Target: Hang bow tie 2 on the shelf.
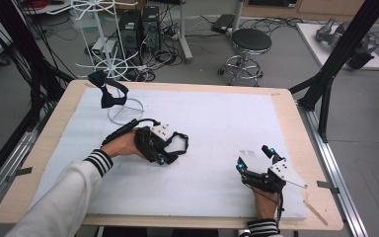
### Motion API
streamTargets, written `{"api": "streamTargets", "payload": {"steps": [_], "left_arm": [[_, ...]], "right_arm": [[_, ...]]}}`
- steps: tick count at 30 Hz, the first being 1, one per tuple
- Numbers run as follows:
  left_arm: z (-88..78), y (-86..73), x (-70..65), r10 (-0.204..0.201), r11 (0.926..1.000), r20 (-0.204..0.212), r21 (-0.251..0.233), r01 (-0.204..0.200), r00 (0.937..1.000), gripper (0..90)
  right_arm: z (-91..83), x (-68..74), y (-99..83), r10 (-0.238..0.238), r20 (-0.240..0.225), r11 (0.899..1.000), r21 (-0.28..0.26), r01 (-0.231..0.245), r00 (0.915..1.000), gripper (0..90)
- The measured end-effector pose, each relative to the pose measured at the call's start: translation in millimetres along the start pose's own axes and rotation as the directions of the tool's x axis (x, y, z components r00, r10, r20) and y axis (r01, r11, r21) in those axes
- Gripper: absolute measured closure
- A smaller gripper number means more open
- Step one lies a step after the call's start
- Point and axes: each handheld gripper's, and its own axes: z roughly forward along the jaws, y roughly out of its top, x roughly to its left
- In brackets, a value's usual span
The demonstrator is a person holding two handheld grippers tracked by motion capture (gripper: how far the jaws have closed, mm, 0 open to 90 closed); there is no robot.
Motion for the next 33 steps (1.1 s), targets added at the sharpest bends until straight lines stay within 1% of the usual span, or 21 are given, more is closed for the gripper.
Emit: {"api": "streamTargets", "payload": {"steps": [3, 4, 6, 9, 12, 13, 15, 17, 18, 19, 21, 22, 23, 25, 27, 29, 31, 32, 33], "left_arm": [[0.4, -0.5, 0.3, -0.003, 1.0000, 0.002, 0.000, 0.003, 1.0000, 37.6], [0.1, -0.8, 0.9, 0.002, 1.0000, 0.000, 0.010, -0.002, 1.0000, 37.8], [0.4, -1.3, 1.2, -0.002, 1.0000, 0.001, 0.006, 0.002, 1.0000, 38.1], [0.9, -1.6, 1.5, 0.004, 0.9999, -0.003, 0.014, -0.004, 1.0000, 38.7], [2.5, -1.5, 1.0, 0.002, 0.9998, -0.007, 0.017, -0.002, 1.0000, 40.1], [2.4, -1.3, 1.3, 0.006, 0.9996, -0.009, 0.027, -0.006, 0.9999, 40.9], [3.4, -1.3, 1.0, 0.000, 0.9996, -0.011, 0.028, 0.000, 0.9999, 43.7], [3.3, -1.5, 1.5, 0.006, 0.9994, -0.013, 0.035, -0.005, 0.9999, 45.0], [3.9, -2.0, 1.0, -0.001, 0.9995, -0.016, 0.033, 0.002, 0.9999, 47.2], [3.8, -2.0, 1.7, 0.001, 0.9992, -0.020, 0.040, 0.000, 0.9998, 49.3], [4.2, -2.1, 2.0, -0.013, 0.9992, -0.013, 0.038, 0.014, 0.9998, 52.5], [3.9, -2.1, 2.5, -0.012, 0.9989, -0.011, 0.044, 0.012, 0.9999, 53.6], [4.0, -2.0, 1.8, -0.026, 0.9988, -0.007, 0.042, 0.027, 0.9996, 55.0], [3.3, -1.6, 1.4, -0.029, 0.9985, -0.003, 0.046, 0.029, 0.9996, 58.9], [2.3, -1.2, 1.0, -0.044, 0.9978, -0.005, 0.049, 0.044, 0.9990, 68.6], [2.2, -1.8, 1.2, -0.055, 0.9974, -0.002, 0.046, 0.055, 0.9985, 70.7], [1.6, -1.6, 1.1, -0.055, 0.9969, -0.001, 0.057, 0.055, 0.9985, 74.6], [2.0, -1.3, 0.4, -0.069, 0.9962, -0.005, 0.053, 0.069, 0.9976, 75.0], [1.9, -0.8, 0.4, -0.073, 0.9956, -0.008, 0.058, 0.073, 0.9973, 75.6]], "right_arm": [[0.0, 0.1, 0.0, 0.002, 0.000, 1.000, 0.001, -0.002, 1.0000, 2.9], [-0.1, 0.0, 0.0, 0.002, -0.001, 1.000, 0.001, -0.002, 1.0000, 2.9], [-0.1, 0.0, 0.0, 0.002, -0.001, 1.000, 0.001, -0.002, 1.0000, 2.9], [-0.1, 0.0, 0.0, 0.002, -0.001, 1.000, 0.001, -0.002, 1.0000, 2.9], [0.1, -0.1, 0.0, 0.003, 0.000, 1.000, -0.002, -0.003, 1.0000, 2.9], [0.0, 0.0, 0.0, 0.003, 0.000, 1.000, -0.001, -0.003, 1.0000, 2.9], [0.0, -0.1, 0.0, 0.000, -0.001, 1.000, 0.000, 0.000, 1.0000, 2.9], [0.1, -0.2, 0.0, 0.000, 0.001, 1.000, -0.003, 0.000, 1.0000, 2.9], [0.1, -0.2, 0.0, 0.000, 0.001, 1.000, -0.003, 0.000, 1.0000, 2.9], [0.1, -0.2, 0.0, 0.000, 0.000, 1.000, -0.003, 0.000, 1.0000, 2.9], [0.1, -0.4, 0.1, -0.002, 0.001, 1.000, -0.004, 0.002, 1.0000, 2.9], [0.1, -0.2, 0.0, 0.001, 0.000, 1.000, -0.003, -0.001, 1.0000, 2.9], [0.1, -0.1, 0.0, 0.003, 0.000, 1.000, -0.004, -0.003, 1.0000, 2.9], [0.3, -0.6, 0.0, -0.003, 0.000, 1.000, -0.007, 0.003, 1.0000, 2.9], [0.3, -0.7, 0.0, -0.004, 0.000, 1.000, -0.007, 0.004, 1.0000, 2.9], [0.2, -0.5, 0.0, -0.003, 0.000, 1.000, -0.005, 0.003, 1.0000, 2.9], [0.3, -0.6, 0.0, -0.003, 0.000, 1.000, -0.007, 0.003, 1.0000, 2.9], [0.2, -0.6, 0.0, -0.003, 0.000, 1.000, -0.006, 0.003, 1.0000, 2.9], [0.3, -0.6, 0.0, -0.003, 0.000, 1.000, -0.007, 0.003, 1.0000, 2.9]]}}
